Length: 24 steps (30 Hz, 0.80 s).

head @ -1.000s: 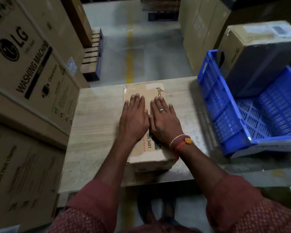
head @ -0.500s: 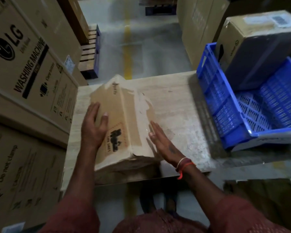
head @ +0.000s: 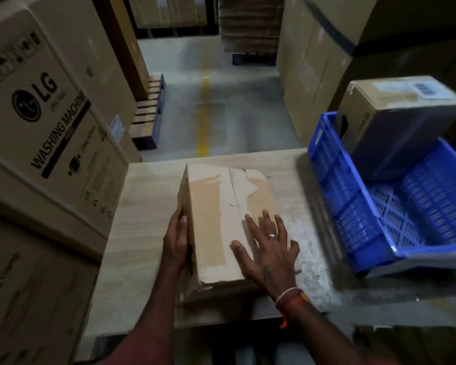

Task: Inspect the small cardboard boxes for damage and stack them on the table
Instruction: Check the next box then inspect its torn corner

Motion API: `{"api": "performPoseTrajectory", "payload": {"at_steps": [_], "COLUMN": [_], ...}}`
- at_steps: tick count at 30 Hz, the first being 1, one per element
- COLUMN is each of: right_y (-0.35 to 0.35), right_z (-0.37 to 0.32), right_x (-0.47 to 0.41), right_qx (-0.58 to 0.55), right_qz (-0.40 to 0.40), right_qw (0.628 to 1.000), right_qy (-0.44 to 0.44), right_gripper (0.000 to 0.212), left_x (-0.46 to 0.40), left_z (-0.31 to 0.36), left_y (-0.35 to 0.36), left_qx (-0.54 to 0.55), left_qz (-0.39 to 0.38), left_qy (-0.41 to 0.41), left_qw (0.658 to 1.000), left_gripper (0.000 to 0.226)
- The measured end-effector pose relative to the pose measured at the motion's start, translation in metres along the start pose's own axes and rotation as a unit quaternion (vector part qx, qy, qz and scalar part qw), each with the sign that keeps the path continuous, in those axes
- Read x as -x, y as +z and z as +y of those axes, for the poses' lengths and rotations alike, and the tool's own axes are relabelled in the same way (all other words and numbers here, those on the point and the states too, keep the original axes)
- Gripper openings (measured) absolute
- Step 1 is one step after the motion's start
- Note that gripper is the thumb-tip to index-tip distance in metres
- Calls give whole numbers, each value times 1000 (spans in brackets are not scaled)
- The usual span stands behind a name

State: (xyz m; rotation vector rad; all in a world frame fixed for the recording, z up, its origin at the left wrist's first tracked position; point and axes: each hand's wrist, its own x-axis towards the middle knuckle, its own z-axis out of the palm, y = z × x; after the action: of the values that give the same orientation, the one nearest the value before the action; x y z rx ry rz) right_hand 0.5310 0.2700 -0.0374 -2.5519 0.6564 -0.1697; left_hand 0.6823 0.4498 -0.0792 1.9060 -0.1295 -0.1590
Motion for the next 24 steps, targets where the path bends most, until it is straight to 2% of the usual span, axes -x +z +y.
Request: {"api": "performPoseTrajectory", "payload": {"at_steps": [2, 5, 8, 9, 10, 13, 15, 18, 21, 24], "right_y": [1, 11, 15, 15, 14, 12, 12, 16, 20, 24], "right_z": [8, 19, 24, 24, 22, 12, 9, 13, 14, 16], "right_x": [-5, -9, -18, -25, -35, -74, -95, -105, -99, -97], "right_qx": [55, 139, 171, 172, 172, 162, 163, 169, 170, 175], "right_qz": [14, 9, 13, 21, 29, 37, 11, -27, -16, -4], "right_qw": [998, 990, 985, 985, 984, 985, 985, 983, 983, 982], "right_qy": [-3, -11, -19, -23, -28, -42, -52, -63, -72, -78], "right_gripper": [73, 72, 73, 74, 74, 73, 74, 73, 70, 70], "left_x": [-8, -13, -20, -22, -25, -26, -28, -32, -26, -21], "left_z": [-13, -15, -9, -3, 2, 33, 52, 66, 59, 39], "left_y": [16, 27, 27, 27, 29, 39, 53, 77, 96, 101], "left_qx": [-2, 13, 16, 0, -20, -120, -186, -297, -390, -441], "left_qz": [-47, -78, -97, -100, -95, -3, 21, -25, -78, -91], "left_qy": [-24, -57, -67, -63, -51, 38, 124, 200, 247, 249], "left_qw": [999, 995, 993, 993, 994, 992, 974, 933, 884, 857], "left_gripper": [61, 46, 60, 58, 53, 51, 55, 59, 58, 57]}}
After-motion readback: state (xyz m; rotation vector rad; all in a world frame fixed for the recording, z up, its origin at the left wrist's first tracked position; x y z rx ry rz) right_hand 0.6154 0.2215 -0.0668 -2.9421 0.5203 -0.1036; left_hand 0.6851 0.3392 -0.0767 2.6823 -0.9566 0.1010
